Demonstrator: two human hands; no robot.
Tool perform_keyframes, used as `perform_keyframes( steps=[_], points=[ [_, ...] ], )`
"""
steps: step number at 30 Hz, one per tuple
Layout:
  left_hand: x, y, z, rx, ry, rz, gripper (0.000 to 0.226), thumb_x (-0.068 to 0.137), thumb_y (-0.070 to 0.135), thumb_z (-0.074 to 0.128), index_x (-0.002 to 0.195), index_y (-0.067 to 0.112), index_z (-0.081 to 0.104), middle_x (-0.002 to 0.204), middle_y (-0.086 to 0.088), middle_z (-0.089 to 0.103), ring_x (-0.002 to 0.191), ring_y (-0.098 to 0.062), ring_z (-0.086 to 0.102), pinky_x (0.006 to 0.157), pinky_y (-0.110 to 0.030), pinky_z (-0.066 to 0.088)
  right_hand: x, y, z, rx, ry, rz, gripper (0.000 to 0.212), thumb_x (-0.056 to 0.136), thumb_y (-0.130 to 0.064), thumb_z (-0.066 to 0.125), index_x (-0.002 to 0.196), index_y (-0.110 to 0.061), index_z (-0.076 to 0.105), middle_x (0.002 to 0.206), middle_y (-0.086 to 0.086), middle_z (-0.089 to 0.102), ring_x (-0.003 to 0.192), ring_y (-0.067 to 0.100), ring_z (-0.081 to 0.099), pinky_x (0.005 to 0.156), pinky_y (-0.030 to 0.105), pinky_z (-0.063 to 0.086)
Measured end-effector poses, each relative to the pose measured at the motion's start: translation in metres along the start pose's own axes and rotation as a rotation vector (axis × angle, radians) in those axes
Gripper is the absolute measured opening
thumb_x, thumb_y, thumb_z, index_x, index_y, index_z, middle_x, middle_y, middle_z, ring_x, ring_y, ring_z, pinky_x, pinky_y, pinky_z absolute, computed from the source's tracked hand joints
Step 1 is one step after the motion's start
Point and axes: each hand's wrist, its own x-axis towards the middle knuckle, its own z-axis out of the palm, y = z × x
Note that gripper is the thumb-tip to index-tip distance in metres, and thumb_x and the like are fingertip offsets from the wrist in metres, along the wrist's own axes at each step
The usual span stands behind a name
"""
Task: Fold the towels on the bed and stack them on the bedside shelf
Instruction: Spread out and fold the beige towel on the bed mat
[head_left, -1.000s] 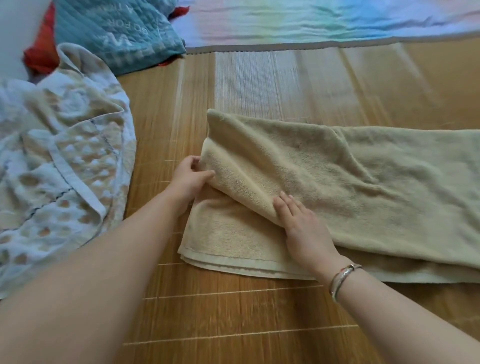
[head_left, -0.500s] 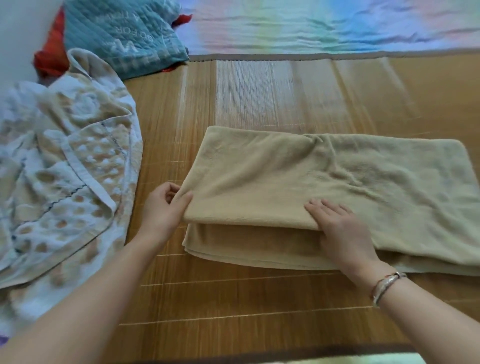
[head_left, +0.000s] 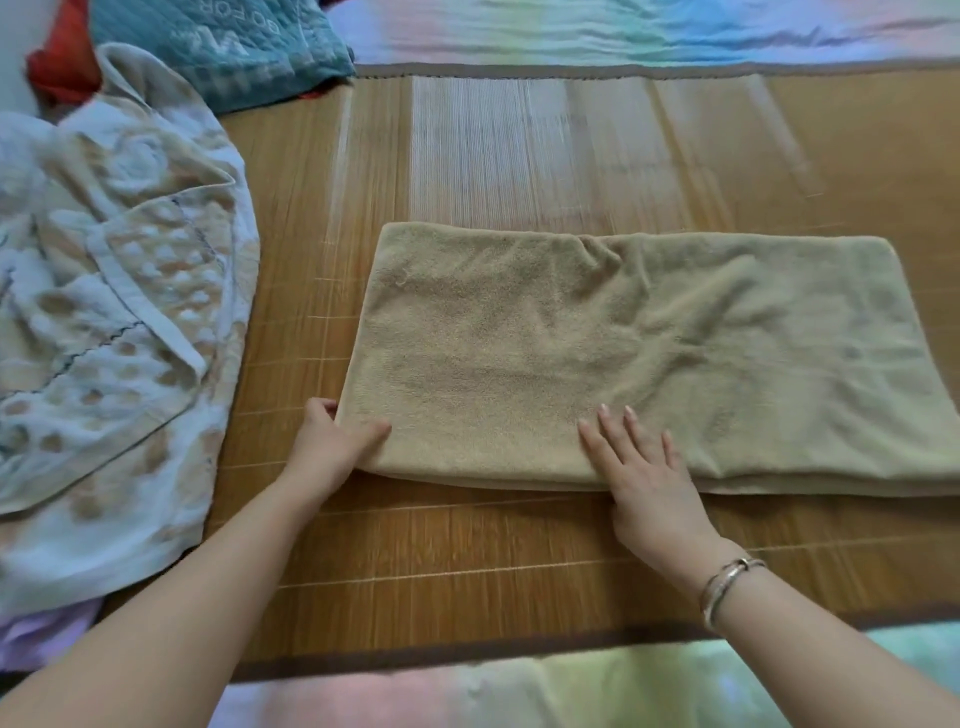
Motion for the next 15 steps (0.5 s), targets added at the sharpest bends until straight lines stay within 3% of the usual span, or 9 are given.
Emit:
perform_keyframes(
  steps=[3, 6, 9, 12, 15],
  points=[
    [-0.001, 0.003, -0.003, 0.009, -0.081, -0.006, 0.048, 0.084, 0.034, 0.07, 0.124, 0.01, 0.058, 0.119, -0.004, 0.063, 0.101, -0.02, 0.057, 0.082, -0.031, 0.043, -0.001, 0.001, 0.003, 0.019, -0.022, 0.009, 0.097, 0.084, 0.001, 0.049, 0.149, -0.031, -0.016, 0.158, -0.003, -0.02, 0.146, 0.022, -0.015, 0.118, 0.045, 0.0],
    [-0.006, -0.001, -0.016, -0.011, 0.042, 0.041, 0.04, 0.086, 0.032, 0.068, 0.117, 0.009, 0.063, 0.108, -0.004, 0.065, 0.095, -0.02, 0.058, 0.079, -0.033, 0.045, 0.002, -0.007, 0.002, 0.04, 0.005, -0.025, 0.094, 0.086, 0.003, 0.047, 0.15, -0.028, -0.014, 0.159, -0.003, -0.017, 0.147, 0.02, -0.01, 0.12, 0.041, 0.006],
    [-0.011, -0.018, -0.035, 0.103, 0.193, -0.004, 0.04, 0.087, 0.033, 0.065, 0.117, 0.006, 0.062, 0.111, -0.011, 0.065, 0.094, -0.025, 0.058, 0.077, -0.036, 0.045, -0.002, -0.018, 0.004, 0.064, 0.039, -0.096, 0.09, 0.087, 0.004, 0.044, 0.15, -0.029, -0.012, 0.159, -0.005, -0.015, 0.147, 0.017, -0.008, 0.118, 0.038, 0.008],
    [-0.018, -0.042, -0.046, 0.346, 0.31, -0.114, 0.056, 0.085, 0.032, 0.065, 0.131, 0.006, 0.045, 0.13, -0.019, 0.049, 0.117, -0.039, 0.046, 0.094, -0.049, 0.042, -0.014, -0.022, 0.007, 0.068, 0.015, -0.109, 0.089, 0.088, 0.001, 0.043, 0.149, -0.029, -0.014, 0.154, -0.006, -0.026, 0.146, 0.017, -0.015, 0.119, 0.041, 0.007],
    [-0.031, -0.043, -0.034, 0.445, 0.398, 0.053, 0.08, 0.082, 0.02, 0.063, 0.146, 0.014, 0.016, 0.15, -0.016, 0.019, 0.135, -0.04, 0.023, 0.11, -0.052, 0.027, -0.028, -0.009, 0.01, 0.053, -0.024, -0.081, 0.092, 0.087, -0.002, 0.044, 0.148, -0.029, -0.02, 0.151, -0.006, -0.031, 0.145, 0.019, -0.02, 0.118, 0.042, 0.002]
  ],
)
